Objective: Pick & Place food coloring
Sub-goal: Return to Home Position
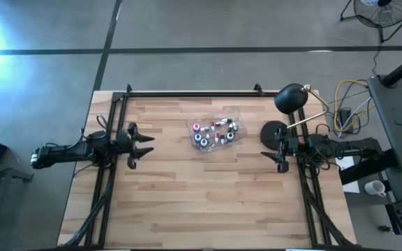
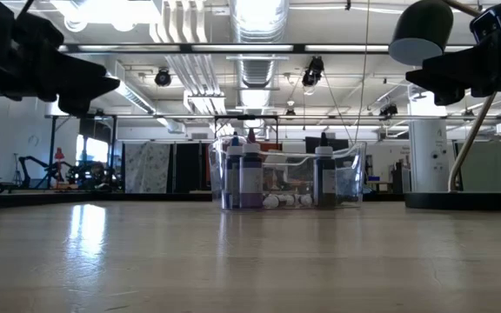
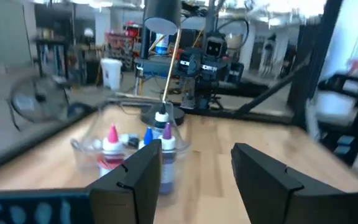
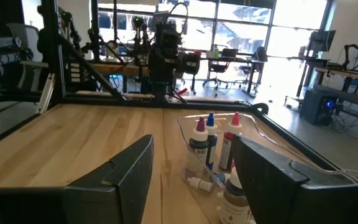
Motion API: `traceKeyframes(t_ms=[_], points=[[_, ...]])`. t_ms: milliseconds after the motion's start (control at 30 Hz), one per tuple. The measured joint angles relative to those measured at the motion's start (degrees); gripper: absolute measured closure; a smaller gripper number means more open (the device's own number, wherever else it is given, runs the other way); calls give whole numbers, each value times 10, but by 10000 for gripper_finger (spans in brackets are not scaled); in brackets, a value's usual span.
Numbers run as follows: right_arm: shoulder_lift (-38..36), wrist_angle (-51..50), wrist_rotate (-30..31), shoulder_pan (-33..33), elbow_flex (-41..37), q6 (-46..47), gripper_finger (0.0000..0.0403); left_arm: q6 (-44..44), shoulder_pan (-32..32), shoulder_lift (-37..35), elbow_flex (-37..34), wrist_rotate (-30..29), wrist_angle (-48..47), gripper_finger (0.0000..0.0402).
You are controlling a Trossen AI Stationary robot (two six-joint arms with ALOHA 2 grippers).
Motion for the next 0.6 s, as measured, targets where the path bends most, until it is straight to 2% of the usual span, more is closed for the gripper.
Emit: traceKeyframes(t_ms=[167, 600], points=[[0, 0, 0, 0, 0, 0, 193, 81, 0, 9, 0, 5, 0, 232], [0, 0, 0, 0, 0, 0, 193, 75, 0, 12, 0, 5, 1, 232]])
